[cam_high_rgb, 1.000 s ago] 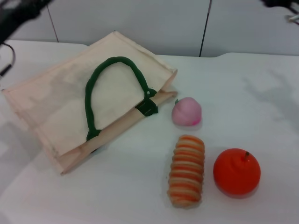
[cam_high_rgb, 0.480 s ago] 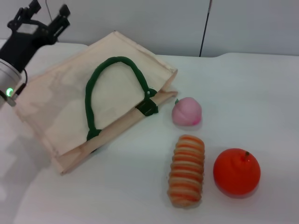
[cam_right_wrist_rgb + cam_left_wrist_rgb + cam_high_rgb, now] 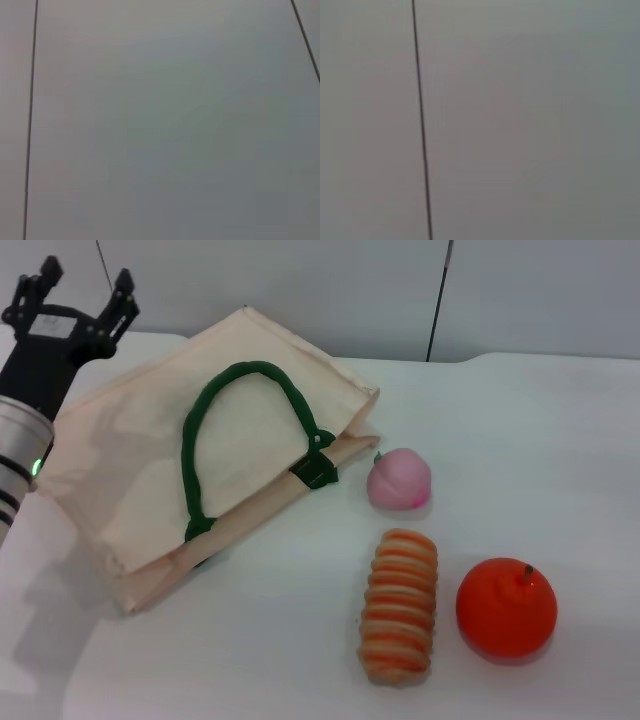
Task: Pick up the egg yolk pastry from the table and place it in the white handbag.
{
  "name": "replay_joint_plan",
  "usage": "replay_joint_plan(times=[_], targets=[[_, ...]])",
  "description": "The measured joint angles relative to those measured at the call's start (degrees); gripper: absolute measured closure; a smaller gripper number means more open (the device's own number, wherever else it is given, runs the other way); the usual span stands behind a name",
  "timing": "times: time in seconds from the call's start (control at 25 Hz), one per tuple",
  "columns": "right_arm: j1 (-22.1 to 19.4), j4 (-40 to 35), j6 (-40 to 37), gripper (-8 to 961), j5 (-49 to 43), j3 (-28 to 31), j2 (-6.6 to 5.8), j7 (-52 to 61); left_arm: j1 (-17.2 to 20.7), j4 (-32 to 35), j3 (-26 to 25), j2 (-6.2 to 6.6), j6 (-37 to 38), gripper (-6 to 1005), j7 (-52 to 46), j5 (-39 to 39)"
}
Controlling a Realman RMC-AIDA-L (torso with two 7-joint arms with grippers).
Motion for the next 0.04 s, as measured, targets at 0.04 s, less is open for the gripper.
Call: replay_joint_plan(times=[0.04], targets=[[0.3,0.3,0.2,71,0.0,0.0,0.01,0.0,0.5,0.4,0.0,-0.01,0.1,138,0.7,-0.9]])
